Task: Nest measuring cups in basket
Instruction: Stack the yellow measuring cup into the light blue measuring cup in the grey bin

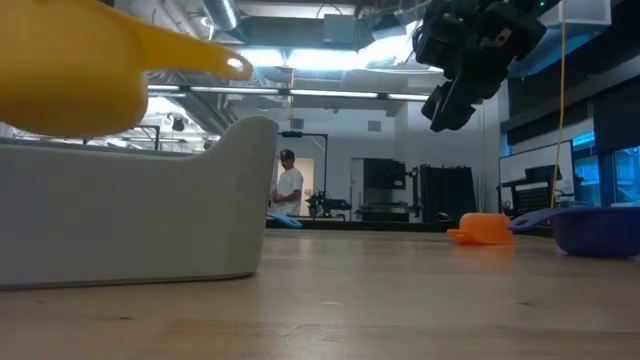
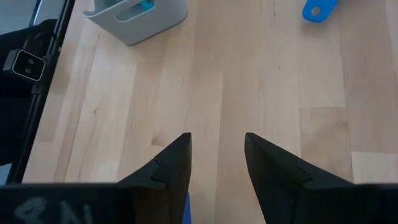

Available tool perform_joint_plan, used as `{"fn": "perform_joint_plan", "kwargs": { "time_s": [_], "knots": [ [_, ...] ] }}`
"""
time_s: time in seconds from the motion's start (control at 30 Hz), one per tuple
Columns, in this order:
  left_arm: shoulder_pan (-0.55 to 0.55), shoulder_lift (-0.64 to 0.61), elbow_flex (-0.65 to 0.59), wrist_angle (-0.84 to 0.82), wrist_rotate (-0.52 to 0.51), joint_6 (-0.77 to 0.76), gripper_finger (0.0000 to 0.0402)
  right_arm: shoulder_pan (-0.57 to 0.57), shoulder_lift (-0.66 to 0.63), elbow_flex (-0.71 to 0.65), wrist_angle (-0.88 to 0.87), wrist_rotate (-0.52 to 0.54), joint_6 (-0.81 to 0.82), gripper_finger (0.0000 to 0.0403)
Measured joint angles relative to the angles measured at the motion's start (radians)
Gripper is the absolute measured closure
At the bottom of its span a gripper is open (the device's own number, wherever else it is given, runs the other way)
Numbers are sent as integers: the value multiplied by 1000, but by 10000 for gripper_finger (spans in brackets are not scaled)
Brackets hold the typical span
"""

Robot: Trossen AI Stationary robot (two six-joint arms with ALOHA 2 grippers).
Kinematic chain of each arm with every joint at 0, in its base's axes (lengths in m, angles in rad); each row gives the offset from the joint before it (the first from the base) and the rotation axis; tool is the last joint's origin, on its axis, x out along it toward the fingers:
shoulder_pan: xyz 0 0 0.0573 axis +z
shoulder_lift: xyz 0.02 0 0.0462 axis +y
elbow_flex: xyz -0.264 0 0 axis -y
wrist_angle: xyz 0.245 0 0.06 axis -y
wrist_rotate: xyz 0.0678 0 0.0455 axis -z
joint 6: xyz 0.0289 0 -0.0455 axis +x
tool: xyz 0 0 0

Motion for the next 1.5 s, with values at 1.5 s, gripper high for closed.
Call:
{"fn": "perform_joint_plan", "kwargs": {
  "time_s": [1.5],
  "knots": [
    [66, 87, -2, 10, 105, -103, 364, 0, 0, 0, 51, 0, -4, 249]
  ]
}}
